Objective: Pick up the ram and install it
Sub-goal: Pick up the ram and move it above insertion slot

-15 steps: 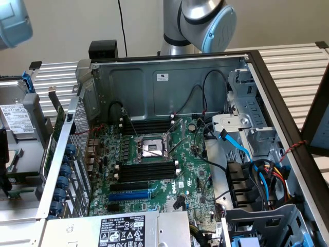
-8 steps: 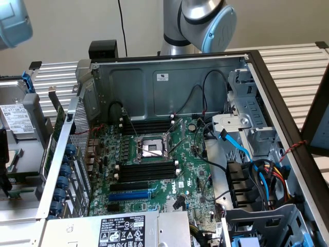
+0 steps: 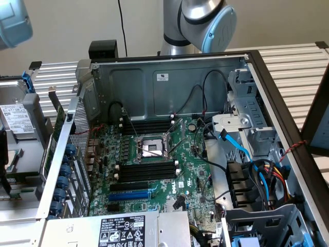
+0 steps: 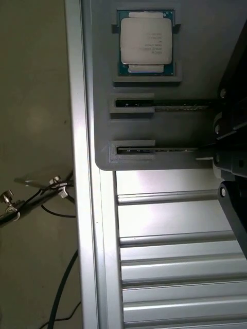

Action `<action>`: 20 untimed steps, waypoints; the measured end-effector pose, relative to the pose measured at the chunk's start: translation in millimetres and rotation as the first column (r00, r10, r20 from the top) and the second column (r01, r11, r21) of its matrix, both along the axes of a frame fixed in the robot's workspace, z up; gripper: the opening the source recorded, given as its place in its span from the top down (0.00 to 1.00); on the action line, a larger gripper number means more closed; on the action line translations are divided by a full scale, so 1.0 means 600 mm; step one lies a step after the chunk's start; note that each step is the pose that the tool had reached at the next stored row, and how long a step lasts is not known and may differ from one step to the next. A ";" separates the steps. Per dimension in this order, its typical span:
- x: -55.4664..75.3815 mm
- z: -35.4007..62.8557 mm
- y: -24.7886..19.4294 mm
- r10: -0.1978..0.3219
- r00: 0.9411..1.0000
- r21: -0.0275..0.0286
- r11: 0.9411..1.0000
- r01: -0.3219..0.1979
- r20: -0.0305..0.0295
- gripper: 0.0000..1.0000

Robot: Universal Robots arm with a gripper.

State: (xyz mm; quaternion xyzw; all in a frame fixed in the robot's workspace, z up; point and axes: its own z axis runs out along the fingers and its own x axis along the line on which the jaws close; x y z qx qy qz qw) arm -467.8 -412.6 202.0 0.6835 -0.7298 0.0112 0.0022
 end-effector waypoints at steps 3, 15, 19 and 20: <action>0.000 0.000 -0.0003 0.000 1.000 0.000 1.000 0.000 0.000 0.85; 0.000 0.000 -0.0013 0.000 1.000 0.000 1.000 0.000 0.000 0.88; 0.000 0.000 -0.0013 0.000 1.000 0.000 1.000 0.000 0.000 0.88; 0.000 0.000 -0.0013 0.000 1.000 0.000 1.000 0.000 0.000 0.88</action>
